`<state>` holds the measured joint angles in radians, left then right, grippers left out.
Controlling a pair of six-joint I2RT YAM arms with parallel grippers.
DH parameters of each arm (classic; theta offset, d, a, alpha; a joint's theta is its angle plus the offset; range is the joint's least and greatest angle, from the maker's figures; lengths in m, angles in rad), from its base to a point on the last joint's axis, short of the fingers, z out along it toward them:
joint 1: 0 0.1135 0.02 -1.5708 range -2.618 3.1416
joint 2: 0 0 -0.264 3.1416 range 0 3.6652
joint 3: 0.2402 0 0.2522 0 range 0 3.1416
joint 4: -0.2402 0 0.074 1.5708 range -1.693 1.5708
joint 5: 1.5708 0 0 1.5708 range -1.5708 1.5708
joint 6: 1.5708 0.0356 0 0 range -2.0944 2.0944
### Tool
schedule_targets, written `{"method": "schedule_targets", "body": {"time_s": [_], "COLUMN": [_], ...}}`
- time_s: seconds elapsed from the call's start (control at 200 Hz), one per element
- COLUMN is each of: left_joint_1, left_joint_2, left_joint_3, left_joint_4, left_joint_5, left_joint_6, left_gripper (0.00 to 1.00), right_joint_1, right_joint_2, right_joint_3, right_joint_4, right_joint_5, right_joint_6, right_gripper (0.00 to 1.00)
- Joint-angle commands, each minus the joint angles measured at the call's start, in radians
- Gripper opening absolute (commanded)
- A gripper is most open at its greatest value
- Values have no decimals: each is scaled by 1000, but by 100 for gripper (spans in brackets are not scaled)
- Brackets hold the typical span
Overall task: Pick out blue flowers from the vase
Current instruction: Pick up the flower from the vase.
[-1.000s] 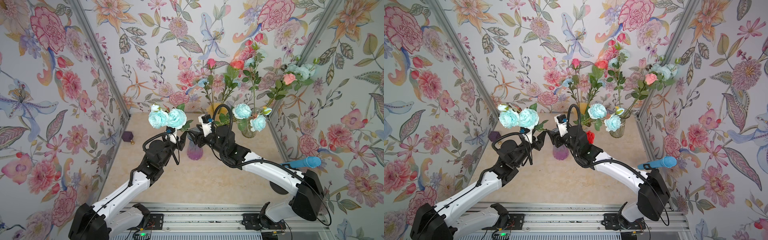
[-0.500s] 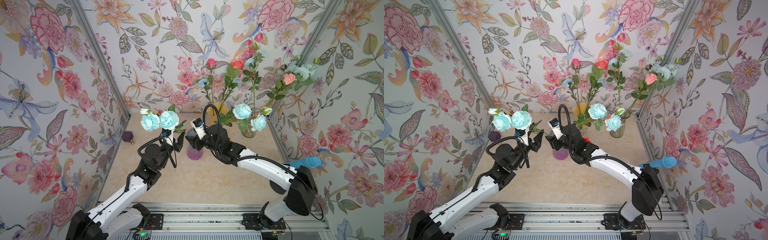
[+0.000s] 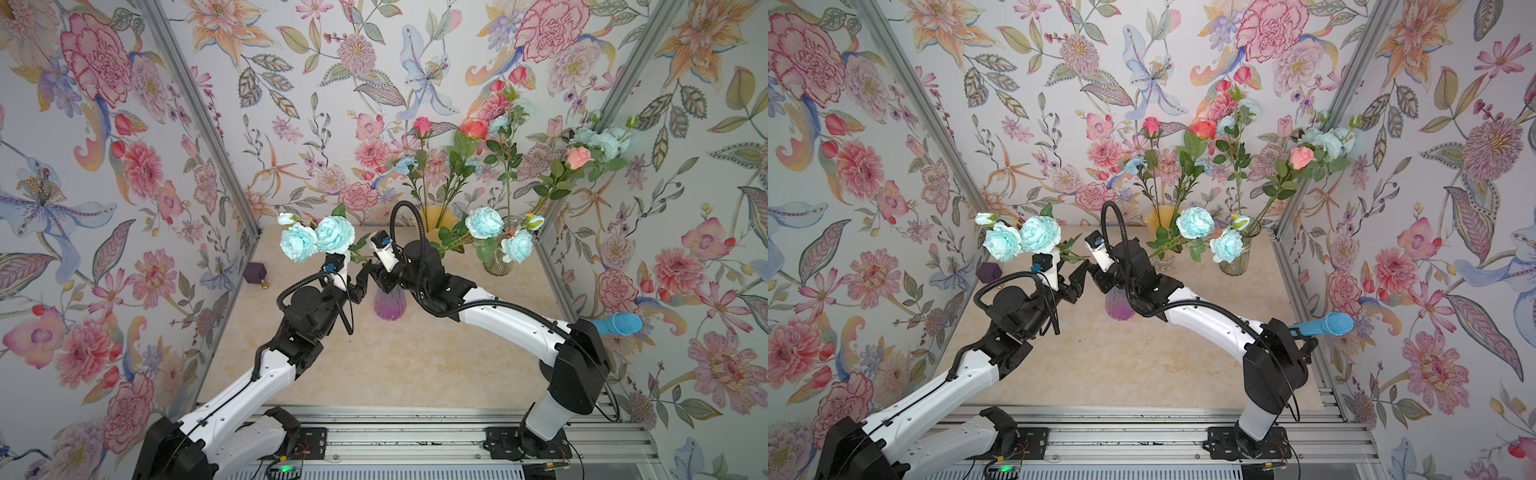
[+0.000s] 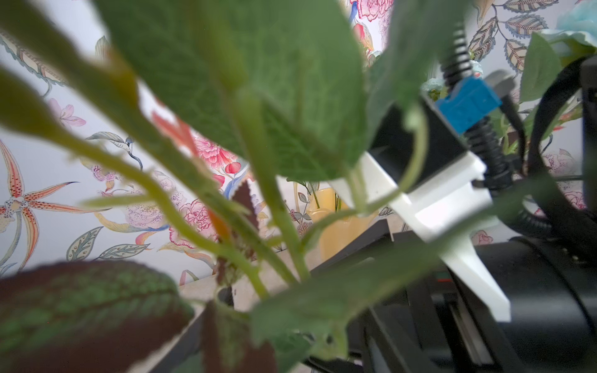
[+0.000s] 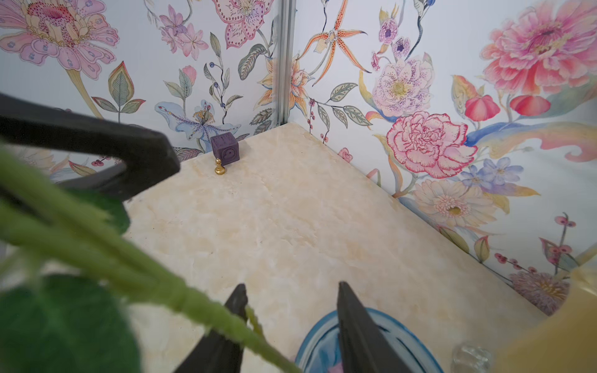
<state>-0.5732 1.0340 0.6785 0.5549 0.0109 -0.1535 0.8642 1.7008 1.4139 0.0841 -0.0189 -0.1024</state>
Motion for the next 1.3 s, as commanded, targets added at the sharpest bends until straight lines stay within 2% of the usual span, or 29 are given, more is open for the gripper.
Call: {"method": "schedule_targets", "body": {"time_s": [0.0, 0.365, 0.525, 0.736, 1.056, 1.296], "left_joint_1": [3, 3, 3, 2, 1, 2], "left_joint_2": [12, 0, -9, -8, -10, -10], "left_joint_3": [15, -10, -34, -51, -65, -69], "left_joint_4": [6, 47, 95, 126, 144, 148], "left_joint_5": [23, 21, 25, 38, 18, -12], "left_joint_6": [3, -11, -27, -27, -27, -52], "left_gripper": [64, 65, 65, 66, 66, 66], "right_joint_1": [8, 1, -1, -17, -22, -31], "right_joint_2": [1, -44, -54, -79, -129, -153], "right_joint_3": [11, -22, -12, 8, 88, 290], "right_joint_4": [27, 62, 59, 40, -25, -114], "right_joint_5": [-7, -7, 6, 47, 127, 146], "right_joint_6": [-15, -1, 3, 9, -20, -32], "right_gripper": [38, 16, 12, 1, 0, 0]}}
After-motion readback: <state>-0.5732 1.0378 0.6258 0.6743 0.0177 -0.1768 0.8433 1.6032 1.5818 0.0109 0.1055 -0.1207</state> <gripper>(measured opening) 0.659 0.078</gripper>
